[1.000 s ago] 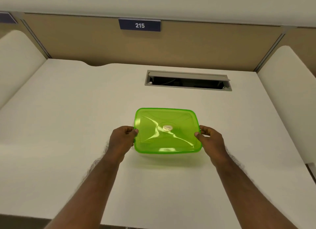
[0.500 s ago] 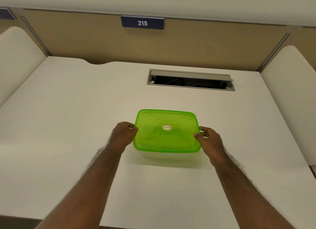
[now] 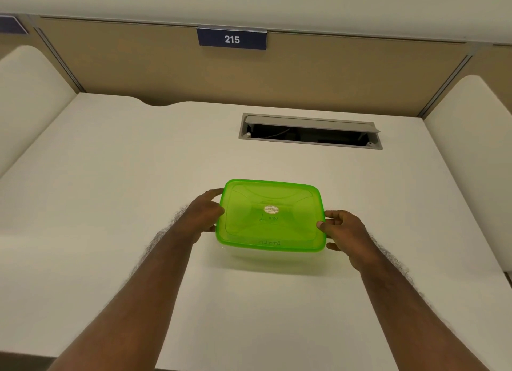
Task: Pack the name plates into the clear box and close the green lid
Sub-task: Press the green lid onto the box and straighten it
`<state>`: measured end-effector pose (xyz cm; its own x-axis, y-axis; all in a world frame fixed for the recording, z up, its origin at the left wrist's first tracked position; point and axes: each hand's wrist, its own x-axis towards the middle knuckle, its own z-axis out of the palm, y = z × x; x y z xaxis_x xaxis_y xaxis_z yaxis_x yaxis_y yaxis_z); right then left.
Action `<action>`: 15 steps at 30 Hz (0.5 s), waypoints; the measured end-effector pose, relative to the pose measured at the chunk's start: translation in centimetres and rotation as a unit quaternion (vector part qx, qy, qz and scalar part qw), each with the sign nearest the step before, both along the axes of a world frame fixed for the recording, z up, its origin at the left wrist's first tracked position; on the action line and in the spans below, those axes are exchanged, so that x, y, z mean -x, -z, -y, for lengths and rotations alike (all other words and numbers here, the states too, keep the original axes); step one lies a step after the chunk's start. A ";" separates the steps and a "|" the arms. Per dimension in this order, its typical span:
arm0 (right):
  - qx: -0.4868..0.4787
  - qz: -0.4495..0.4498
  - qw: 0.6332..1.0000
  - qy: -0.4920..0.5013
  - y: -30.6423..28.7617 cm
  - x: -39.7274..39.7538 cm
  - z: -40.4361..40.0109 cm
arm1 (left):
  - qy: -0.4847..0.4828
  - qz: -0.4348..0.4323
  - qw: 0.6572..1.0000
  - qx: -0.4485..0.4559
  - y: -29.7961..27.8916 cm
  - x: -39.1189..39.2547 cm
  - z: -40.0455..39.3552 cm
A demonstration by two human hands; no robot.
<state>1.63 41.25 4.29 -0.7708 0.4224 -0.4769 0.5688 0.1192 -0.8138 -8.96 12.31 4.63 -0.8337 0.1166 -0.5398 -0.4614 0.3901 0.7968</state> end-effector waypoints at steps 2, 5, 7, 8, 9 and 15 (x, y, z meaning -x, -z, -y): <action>0.018 0.002 1.000 0.002 0.0 0.0 -0.1 | 0.017 -0.010 1.000 0.006 0.1 0.0 0.1; 0.039 0.004 0.999 0.007 -0.1 0.1 -0.2 | 0.025 -0.019 0.999 0.019 0.2 -0.1 0.2; 0.053 0.007 0.999 0.011 -0.1 0.1 -0.3 | 0.020 -0.028 0.999 0.023 0.3 -0.1 0.2; 0.060 0.008 0.998 0.011 0.0 0.1 -0.4 | 0.018 -0.033 0.999 0.025 0.4 -0.1 0.2; 0.067 0.008 0.998 0.011 0.0 0.1 -0.4 | 0.018 -0.035 0.999 0.027 0.4 -0.1 0.2; 0.097 0.038 0.995 0.003 0.0 0.1 -0.9 | 0.090 0.049 0.995 0.003 0.0 -0.3 1.5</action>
